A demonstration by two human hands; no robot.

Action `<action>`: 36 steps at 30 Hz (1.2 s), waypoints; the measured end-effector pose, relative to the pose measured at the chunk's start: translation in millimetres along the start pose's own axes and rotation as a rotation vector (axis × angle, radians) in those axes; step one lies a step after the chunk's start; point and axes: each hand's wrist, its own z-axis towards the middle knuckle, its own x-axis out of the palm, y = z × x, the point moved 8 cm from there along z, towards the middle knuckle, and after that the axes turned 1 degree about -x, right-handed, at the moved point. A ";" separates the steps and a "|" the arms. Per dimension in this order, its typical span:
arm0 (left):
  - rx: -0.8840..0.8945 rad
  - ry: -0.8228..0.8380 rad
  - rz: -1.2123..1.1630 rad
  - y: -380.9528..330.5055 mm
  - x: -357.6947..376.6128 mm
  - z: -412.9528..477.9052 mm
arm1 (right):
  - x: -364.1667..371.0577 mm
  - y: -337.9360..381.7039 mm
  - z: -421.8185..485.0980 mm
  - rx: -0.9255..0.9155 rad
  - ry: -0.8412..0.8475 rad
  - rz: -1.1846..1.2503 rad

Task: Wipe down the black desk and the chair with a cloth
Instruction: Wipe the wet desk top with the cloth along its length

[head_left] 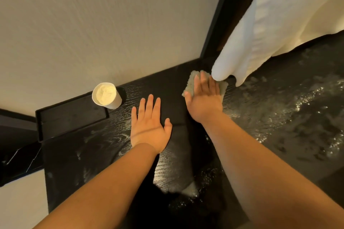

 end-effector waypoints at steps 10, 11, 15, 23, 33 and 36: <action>-0.017 -0.007 -0.015 -0.4 -3.0 -1.9 | 11.3 -31.3 -31.3 0.037 0.037 0.015; -0.016 -0.008 -0.020 -0.8 -3.2 -1.9 | 9.9 -27.0 -20.3 0.028 0.040 -0.006; 0.005 -0.031 -0.018 -1.5 -5.7 -4.8 | 7.7 -18.1 -26.4 -0.086 0.042 0.002; 0.109 0.005 -0.009 0.6 -6.0 -23.9 | 45.0 -23.1 -161.6 -0.338 0.132 -0.006; 0.190 0.108 0.107 14.1 18.4 -103.4 | 23.9 -16.3 -84.1 -0.200 0.042 0.036; 0.191 0.095 0.123 12.0 19.0 -101.0 | 31.8 -2.7 -141.9 -0.345 0.027 0.040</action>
